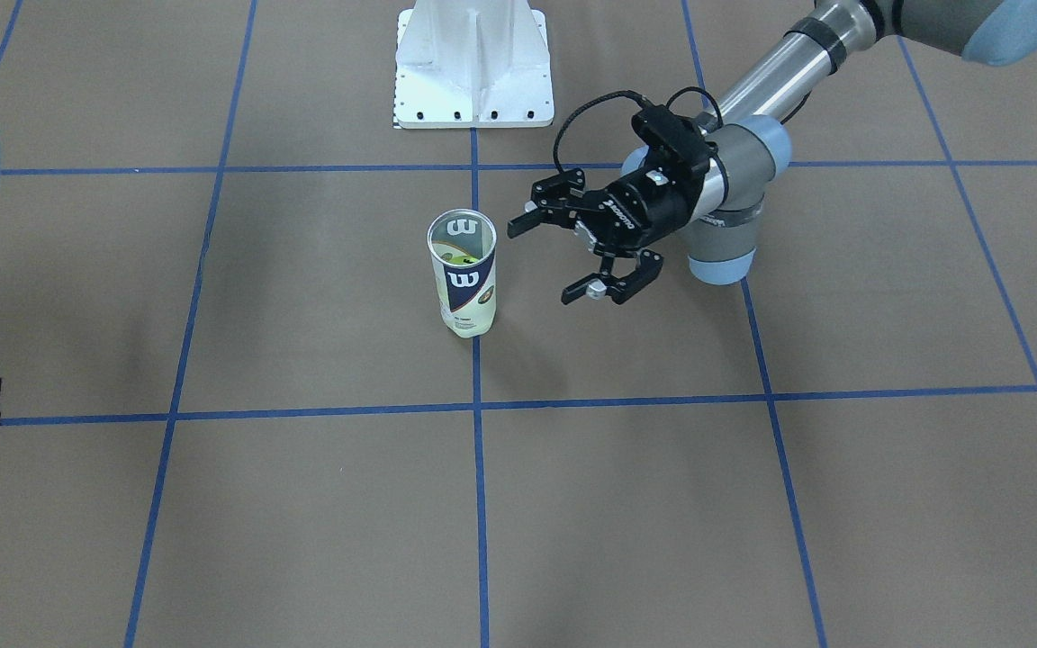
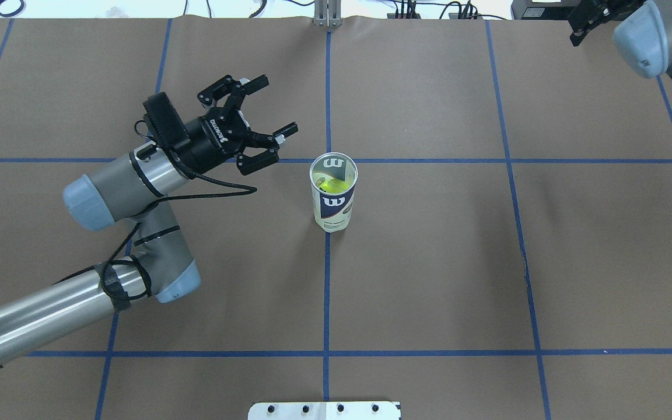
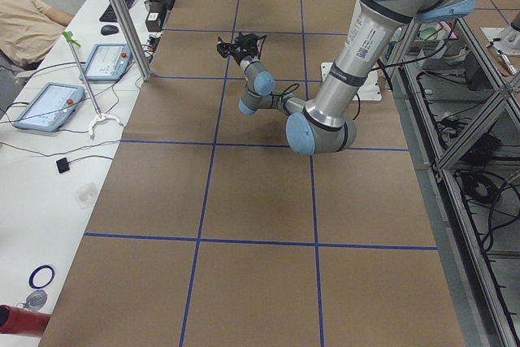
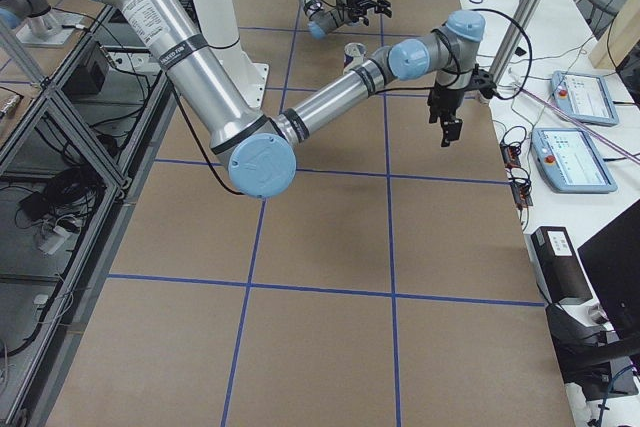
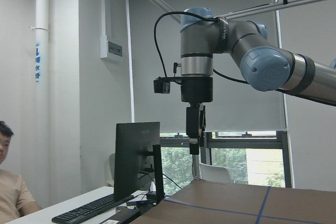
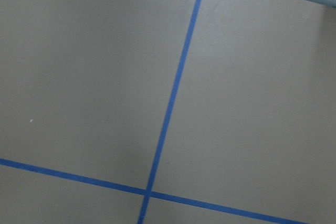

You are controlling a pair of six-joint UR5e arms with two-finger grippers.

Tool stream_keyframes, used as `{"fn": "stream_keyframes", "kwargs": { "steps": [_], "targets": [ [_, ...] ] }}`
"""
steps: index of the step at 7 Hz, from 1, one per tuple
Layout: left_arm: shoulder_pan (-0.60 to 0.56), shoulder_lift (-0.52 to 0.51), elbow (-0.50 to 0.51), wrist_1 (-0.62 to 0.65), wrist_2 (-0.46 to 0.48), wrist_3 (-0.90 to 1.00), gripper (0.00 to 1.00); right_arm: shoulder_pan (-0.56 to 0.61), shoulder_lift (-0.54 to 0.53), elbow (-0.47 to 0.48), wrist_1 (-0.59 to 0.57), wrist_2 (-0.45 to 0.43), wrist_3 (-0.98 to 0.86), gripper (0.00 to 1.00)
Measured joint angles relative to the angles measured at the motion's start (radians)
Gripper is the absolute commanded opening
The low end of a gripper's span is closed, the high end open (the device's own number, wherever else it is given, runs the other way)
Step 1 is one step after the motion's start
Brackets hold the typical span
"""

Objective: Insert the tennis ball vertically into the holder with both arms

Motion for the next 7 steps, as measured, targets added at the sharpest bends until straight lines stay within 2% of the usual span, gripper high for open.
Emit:
{"fn": "stream_keyframes", "kwargs": {
  "steps": [1, 2, 3, 5, 7],
  "targets": [
    [-0.065, 0.062, 0.000, 0.002, -0.001, -0.001, 0.99, 0.038, -0.021, -0.116, 0.128, 0.009, -0.042, 1.00],
    [-0.135, 0.123, 0.001, 0.007, -0.005, -0.001, 0.99, 0.078, -0.038, -0.202, 0.198, 0.016, -0.101, 1.00],
    [-0.192, 0.171, 0.002, 0.017, -0.008, -0.001, 0.99, 0.120, -0.065, -0.242, 0.224, 0.030, -0.150, 1.00],
    [-0.293, 0.263, 0.002, 0.052, -0.037, -0.006, 0.99, 0.201, -0.141, -0.260, 0.236, 0.061, -0.222, 1.00],
    [-0.434, 0.352, 0.000, 0.144, -0.191, -0.077, 0.99, 0.246, -0.207, -0.248, 0.226, 0.063, -0.250, 1.00]
  ]
}}
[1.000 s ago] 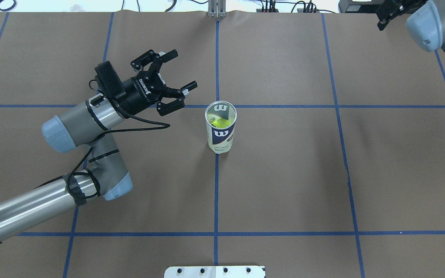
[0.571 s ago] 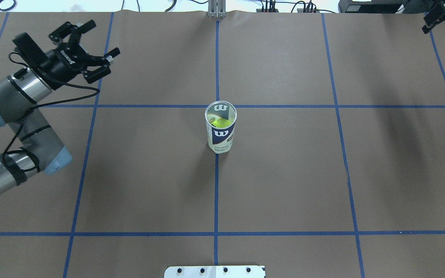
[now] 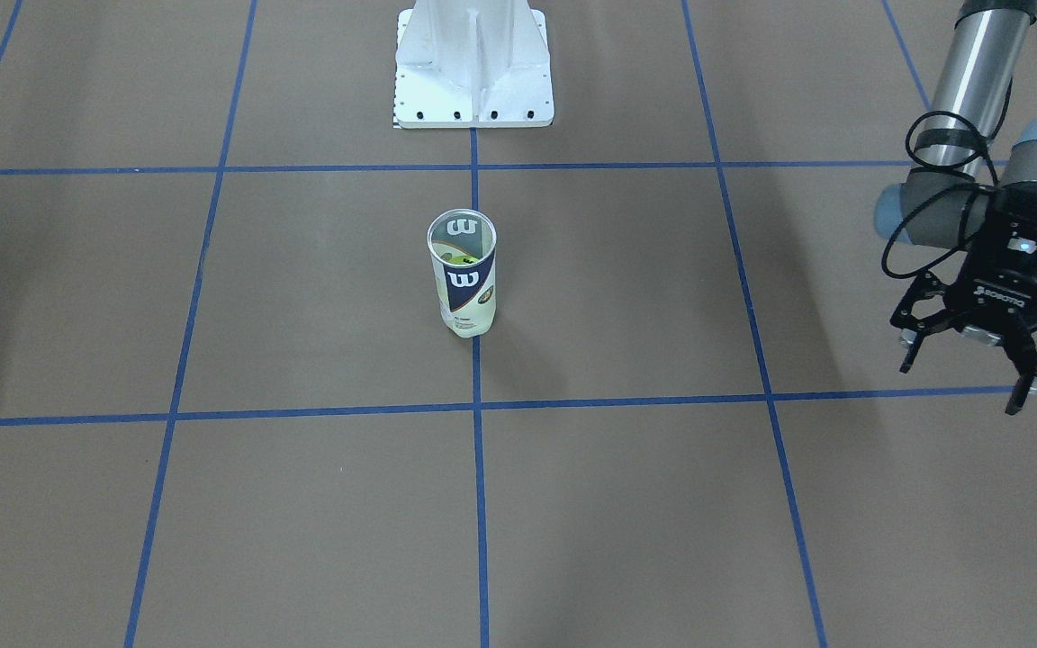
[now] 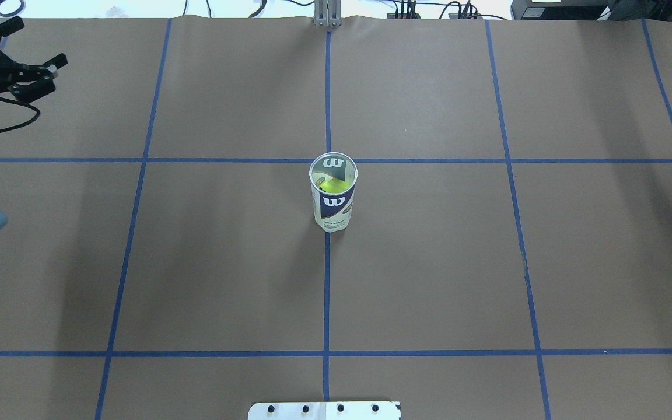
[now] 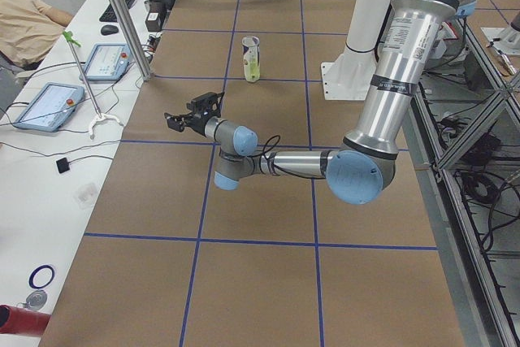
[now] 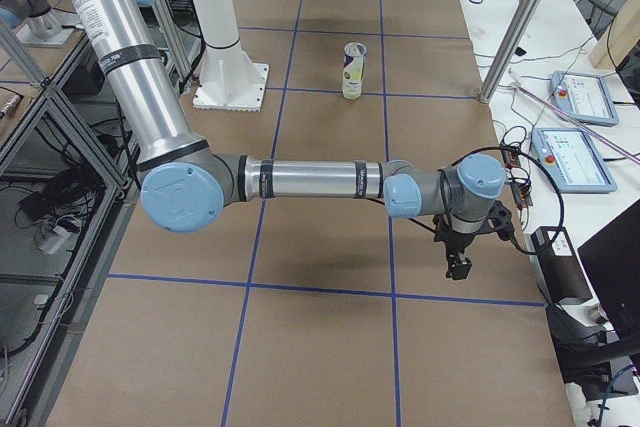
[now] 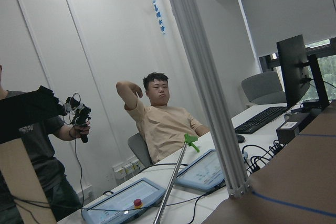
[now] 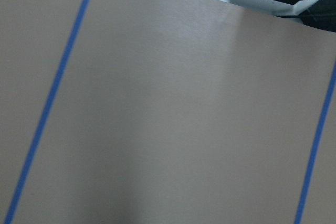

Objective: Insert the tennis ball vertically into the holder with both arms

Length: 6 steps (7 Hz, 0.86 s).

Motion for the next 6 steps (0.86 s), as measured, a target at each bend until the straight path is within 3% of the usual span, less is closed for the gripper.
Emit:
{"fn": "stream_keyframes", "kwargs": {
  "steps": [2, 4, 6],
  "targets": [
    [-0.164, 0.058, -0.001, 0.139, -0.251, -0.029, 1.00, 0.027, -0.074, 0.113, -0.085, -0.002, -0.004, 1.00],
    [-0.276, 0.083, -0.001, 0.275, -0.498, -0.033, 1.00, 0.031, -0.183, 0.312, -0.193, -0.008, 0.000, 1.00],
    [-0.336, 0.088, 0.000, 0.383, -0.645, -0.024, 0.99, 0.032, -0.285, 0.462, -0.241, -0.019, 0.003, 1.00]
  ]
}}
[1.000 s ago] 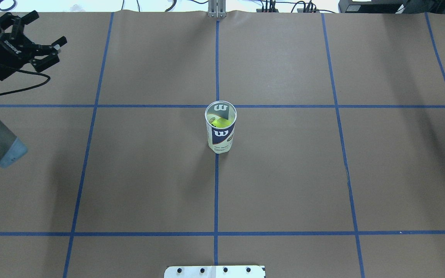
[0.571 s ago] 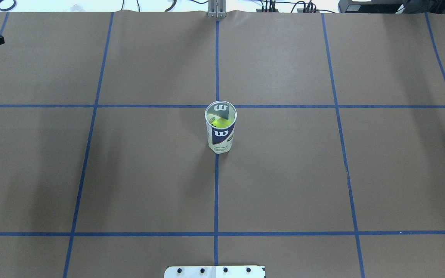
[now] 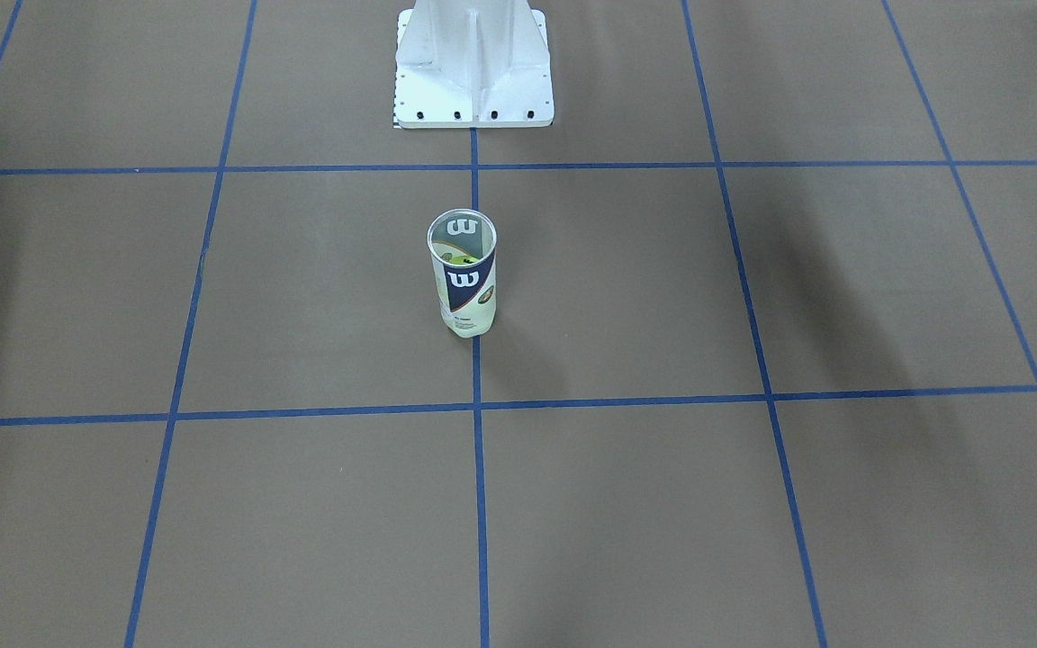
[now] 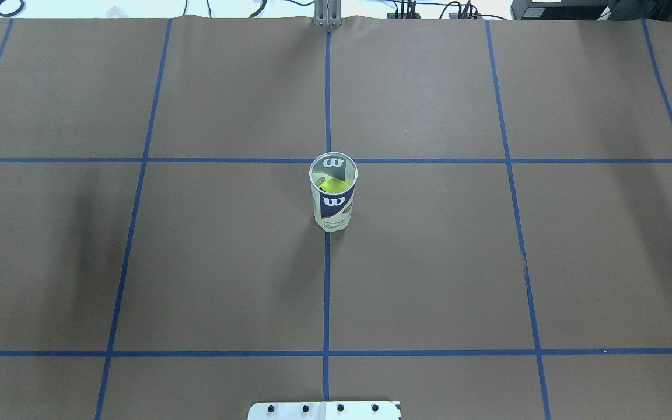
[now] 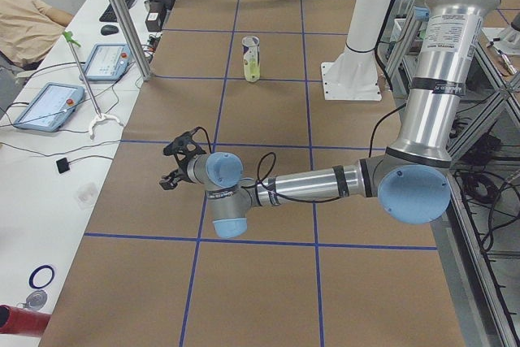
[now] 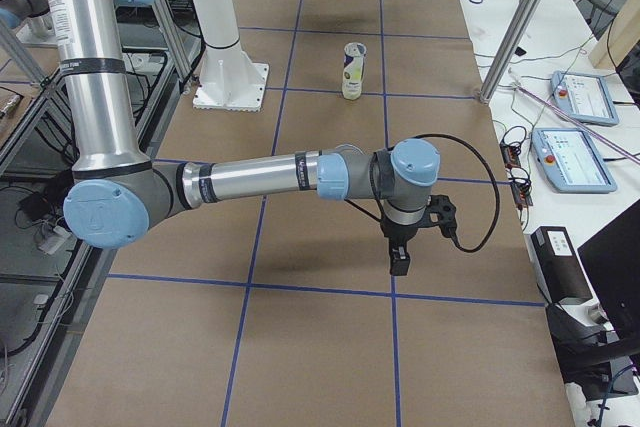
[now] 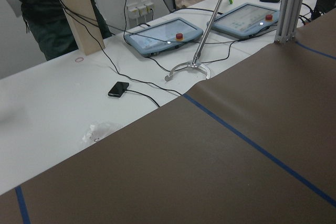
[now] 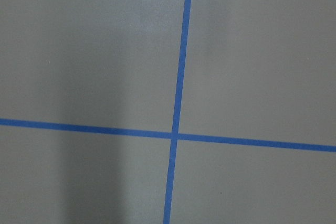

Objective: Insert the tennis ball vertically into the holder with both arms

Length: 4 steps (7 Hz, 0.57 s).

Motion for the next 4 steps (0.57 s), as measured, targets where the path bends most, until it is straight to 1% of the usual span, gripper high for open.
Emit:
{"fn": "stream_keyframes", "kwargs": {
  "steps": [1, 2, 4],
  "targets": [
    [-0.022, 0.004, 0.001, 0.030, -0.019, 0.007, 0.99, 0.000, -0.033, 0.044, -0.010, -0.002, 0.001, 1.00],
    [-0.052, 0.007, 0.001, 0.070, -0.055, 0.026, 0.99, 0.000, -0.049, 0.065, -0.014, -0.002, 0.002, 1.00],
    [-0.102, 0.009, -0.002, 0.168, -0.165, 0.059, 0.99, 0.000, -0.056, 0.074, -0.014, -0.002, 0.003, 1.00]
  ]
}}
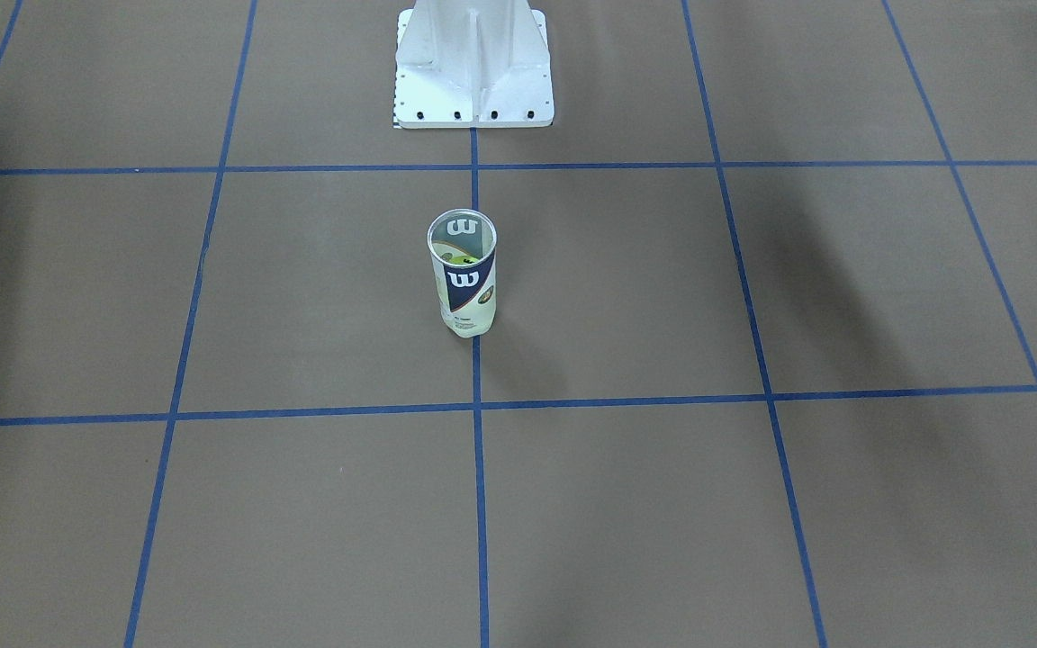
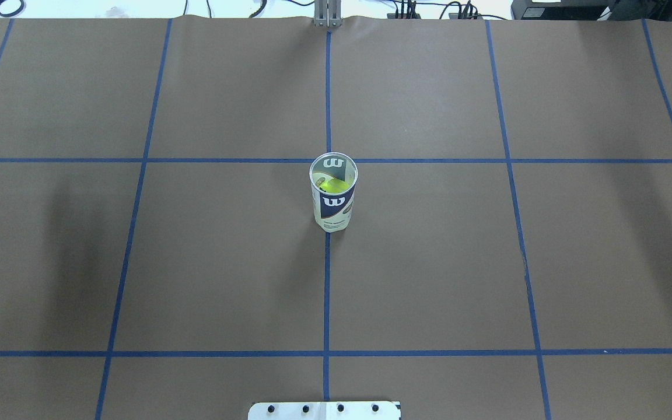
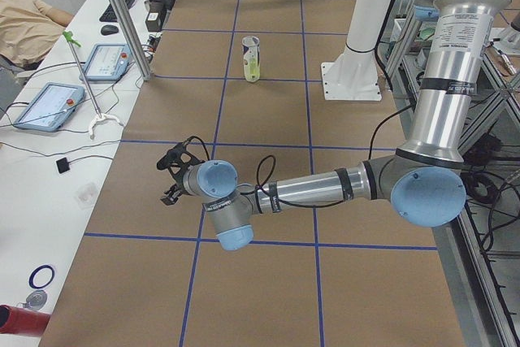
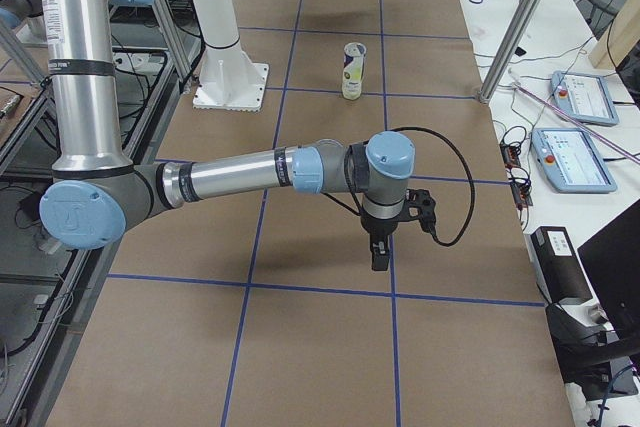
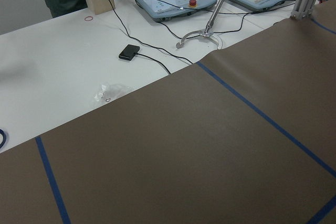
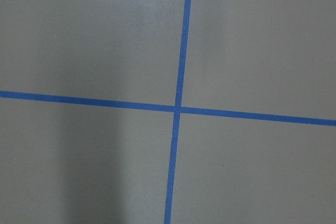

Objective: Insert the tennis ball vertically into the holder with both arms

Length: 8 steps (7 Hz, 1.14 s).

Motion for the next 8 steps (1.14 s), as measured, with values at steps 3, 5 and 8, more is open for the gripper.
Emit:
{"fn": "stream_keyframes", "kwargs": {
  "steps": [3, 5, 8],
  "targets": [
    [-0.070, 0.001, -0.007, 0.180, -0.022, 0.063, 0.99, -0.001, 0.002, 0.000, 0.002, -0.001, 0.002, 1.00],
    [-0.095, 0.004, -0.015, 0.335, 0.012, 0.223, 0.99, -0.001, 0.005, -0.002, 0.002, -0.002, 0.002, 1.00],
    [-0.093, 0.010, -0.063, 0.637, 0.109, 0.400, 0.99, -0.001, 0.004, -0.003, 0.003, -0.003, 0.003, 1.00]
  ]
}}
